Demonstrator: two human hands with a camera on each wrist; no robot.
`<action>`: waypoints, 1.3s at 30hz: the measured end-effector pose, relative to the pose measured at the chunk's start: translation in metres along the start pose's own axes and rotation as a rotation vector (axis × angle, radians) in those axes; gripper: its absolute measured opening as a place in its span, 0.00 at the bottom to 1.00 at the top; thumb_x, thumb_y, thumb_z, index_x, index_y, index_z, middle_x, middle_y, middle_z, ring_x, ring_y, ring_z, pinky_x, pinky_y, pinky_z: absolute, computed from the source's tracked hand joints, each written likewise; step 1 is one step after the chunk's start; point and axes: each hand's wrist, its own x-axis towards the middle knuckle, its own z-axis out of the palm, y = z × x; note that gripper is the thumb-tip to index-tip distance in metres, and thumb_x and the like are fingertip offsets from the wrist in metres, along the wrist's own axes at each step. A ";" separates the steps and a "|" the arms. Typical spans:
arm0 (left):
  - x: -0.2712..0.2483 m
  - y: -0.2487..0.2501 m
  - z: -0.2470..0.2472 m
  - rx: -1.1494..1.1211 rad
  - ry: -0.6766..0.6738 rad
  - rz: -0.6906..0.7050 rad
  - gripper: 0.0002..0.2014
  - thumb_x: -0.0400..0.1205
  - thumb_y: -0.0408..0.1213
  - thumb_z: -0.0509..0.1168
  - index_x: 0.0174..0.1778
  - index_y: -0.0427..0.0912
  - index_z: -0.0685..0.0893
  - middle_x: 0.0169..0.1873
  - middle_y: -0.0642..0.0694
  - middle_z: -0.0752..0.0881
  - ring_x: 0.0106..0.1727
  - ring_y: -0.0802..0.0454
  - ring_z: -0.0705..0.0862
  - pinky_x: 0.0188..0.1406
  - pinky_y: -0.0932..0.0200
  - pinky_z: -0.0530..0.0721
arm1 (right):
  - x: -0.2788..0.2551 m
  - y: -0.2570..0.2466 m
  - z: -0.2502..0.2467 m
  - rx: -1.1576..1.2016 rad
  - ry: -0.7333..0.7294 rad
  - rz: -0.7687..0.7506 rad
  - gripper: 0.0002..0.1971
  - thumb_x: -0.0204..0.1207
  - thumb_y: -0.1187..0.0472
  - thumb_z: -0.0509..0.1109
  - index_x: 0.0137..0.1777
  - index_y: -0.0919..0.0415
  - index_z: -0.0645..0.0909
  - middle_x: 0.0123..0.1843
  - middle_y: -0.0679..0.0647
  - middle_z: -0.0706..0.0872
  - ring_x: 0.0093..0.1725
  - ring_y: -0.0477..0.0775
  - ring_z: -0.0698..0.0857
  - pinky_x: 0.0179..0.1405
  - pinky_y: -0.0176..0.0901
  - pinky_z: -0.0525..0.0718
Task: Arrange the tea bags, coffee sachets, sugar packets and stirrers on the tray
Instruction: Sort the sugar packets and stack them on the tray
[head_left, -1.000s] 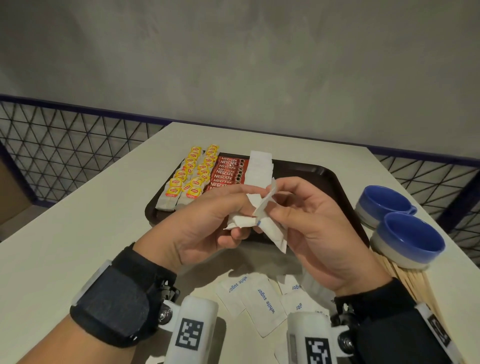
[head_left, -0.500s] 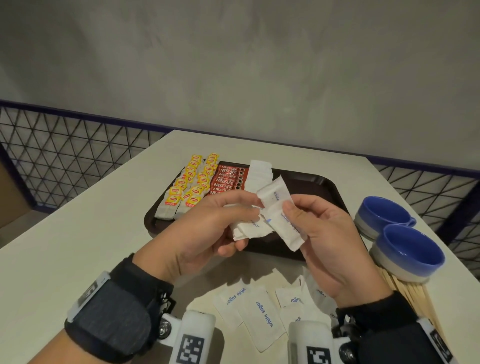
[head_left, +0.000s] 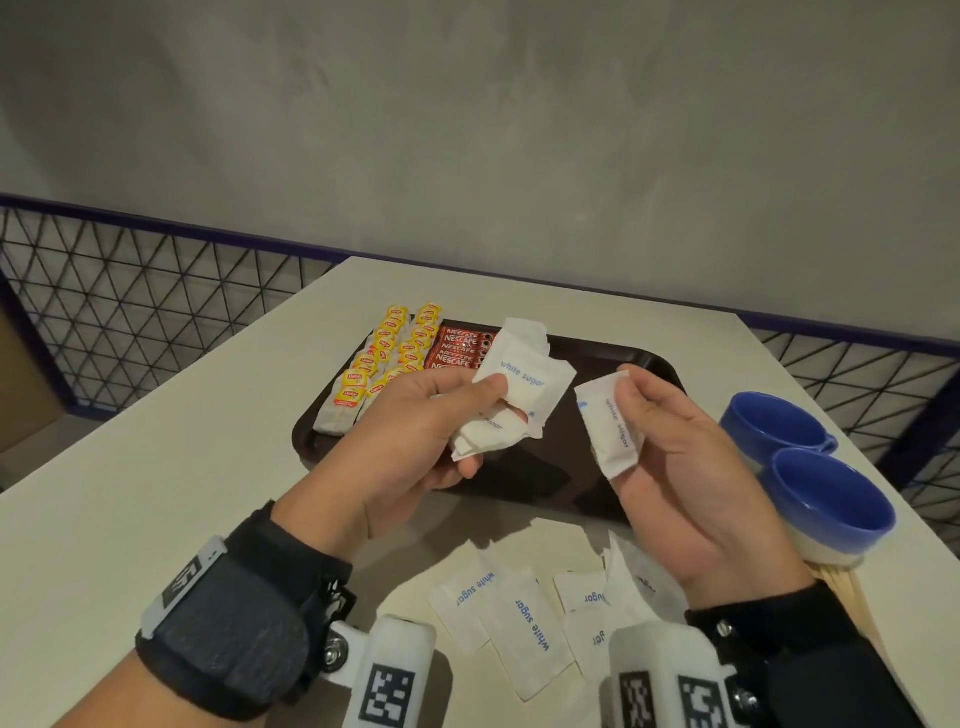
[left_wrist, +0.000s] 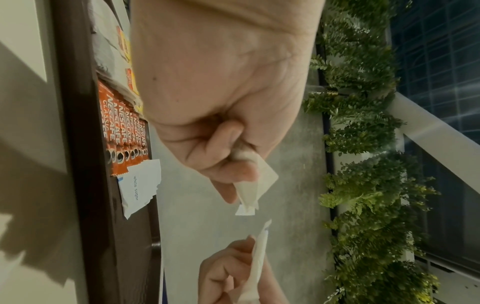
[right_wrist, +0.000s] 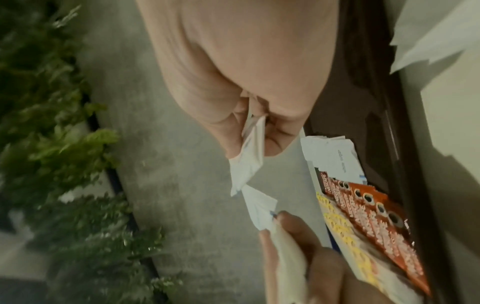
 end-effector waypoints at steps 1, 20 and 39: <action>0.000 -0.001 0.000 0.008 0.004 0.004 0.10 0.86 0.41 0.70 0.52 0.39 0.92 0.38 0.42 0.92 0.20 0.55 0.76 0.12 0.71 0.69 | 0.000 -0.001 0.000 0.019 -0.019 0.007 0.12 0.76 0.65 0.73 0.59 0.60 0.89 0.53 0.58 0.95 0.51 0.53 0.95 0.44 0.43 0.93; -0.006 -0.006 -0.007 -0.266 -0.465 -0.169 0.12 0.87 0.40 0.66 0.47 0.34 0.88 0.31 0.41 0.82 0.13 0.62 0.71 0.08 0.72 0.59 | -0.013 0.005 0.008 -0.277 -0.378 -0.185 0.19 0.67 0.63 0.74 0.60 0.61 0.89 0.58 0.75 0.87 0.58 0.64 0.90 0.57 0.57 0.91; -0.005 0.002 0.009 0.044 -0.055 -0.079 0.22 0.80 0.63 0.65 0.37 0.48 0.90 0.33 0.45 0.90 0.22 0.54 0.80 0.13 0.66 0.72 | -0.005 0.013 0.001 -0.692 -0.203 -0.333 0.08 0.81 0.56 0.73 0.44 0.57 0.90 0.38 0.52 0.93 0.33 0.46 0.87 0.30 0.32 0.83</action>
